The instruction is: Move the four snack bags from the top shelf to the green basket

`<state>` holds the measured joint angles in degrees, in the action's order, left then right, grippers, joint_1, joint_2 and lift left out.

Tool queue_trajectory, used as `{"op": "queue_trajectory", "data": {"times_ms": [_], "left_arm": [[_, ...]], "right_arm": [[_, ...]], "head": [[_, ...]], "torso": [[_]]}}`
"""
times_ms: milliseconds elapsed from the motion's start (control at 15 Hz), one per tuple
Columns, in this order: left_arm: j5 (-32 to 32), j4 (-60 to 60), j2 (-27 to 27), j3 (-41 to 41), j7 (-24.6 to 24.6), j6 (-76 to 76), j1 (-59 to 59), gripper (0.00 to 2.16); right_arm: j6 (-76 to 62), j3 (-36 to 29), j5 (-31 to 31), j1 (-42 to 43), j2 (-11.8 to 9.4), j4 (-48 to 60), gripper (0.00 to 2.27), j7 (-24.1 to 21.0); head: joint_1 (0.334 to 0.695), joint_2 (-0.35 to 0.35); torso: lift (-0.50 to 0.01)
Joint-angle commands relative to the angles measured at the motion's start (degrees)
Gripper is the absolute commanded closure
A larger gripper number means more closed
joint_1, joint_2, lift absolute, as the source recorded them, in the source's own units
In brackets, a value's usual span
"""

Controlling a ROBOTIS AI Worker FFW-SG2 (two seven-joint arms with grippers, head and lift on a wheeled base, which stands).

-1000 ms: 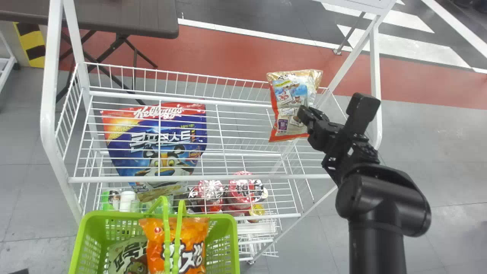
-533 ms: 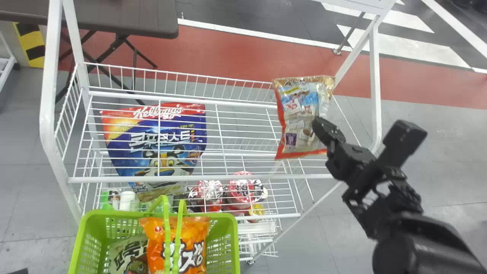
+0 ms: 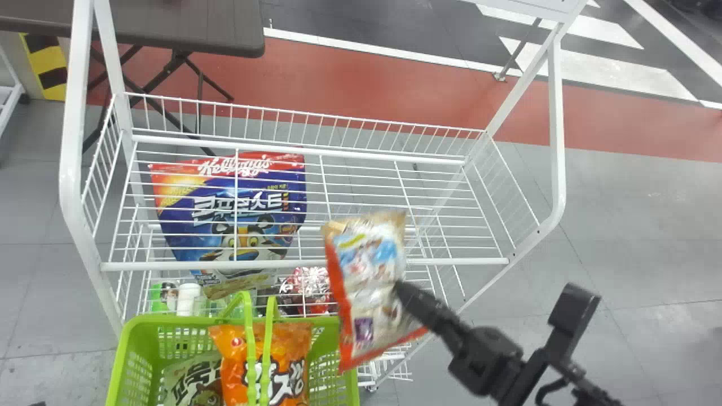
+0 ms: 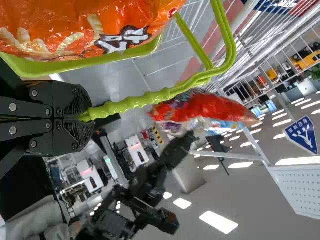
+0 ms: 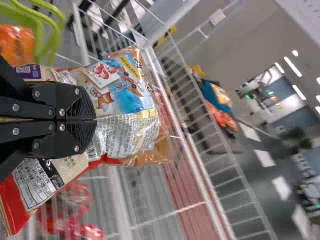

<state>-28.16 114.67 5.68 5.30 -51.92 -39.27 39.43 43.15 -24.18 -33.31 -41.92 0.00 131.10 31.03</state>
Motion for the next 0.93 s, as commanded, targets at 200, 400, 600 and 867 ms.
{"op": "queue_trajectory", "data": {"times_ms": [200,400,600,867], "left_arm": [[0.12,-0.23,-0.15,0.5,0.06,0.11,-0.23,1.78],[0.12,-0.58,-0.15,0.5,-0.03,0.46,-0.14,1.78],[0.12,-0.67,-0.06,0.5,-0.29,0.82,-0.14,1.78],[0.12,-0.76,-0.06,0.76,-0.55,1.34,-0.23,1.78]], "right_arm": [[4.62,3.79,-3.78,-3.69,0.05,-8.41,2.24,4.48],[4.45,6.6,-3.6,-3.87,0.05,-13.33,2.24,5.09],[3.92,7.13,-3.25,-3.87,0.05,-15.88,2.24,5.09],[0.58,5.63,-2.72,-3.69,0.05,-16.49,2.02,1.22]], "head": [[0.695,-0.35],[0.695,-0.35],[0.695,-0.35],[0.695,-0.35]], "torso": [[0.0],[0.0],[0.0],[0.0]]}}
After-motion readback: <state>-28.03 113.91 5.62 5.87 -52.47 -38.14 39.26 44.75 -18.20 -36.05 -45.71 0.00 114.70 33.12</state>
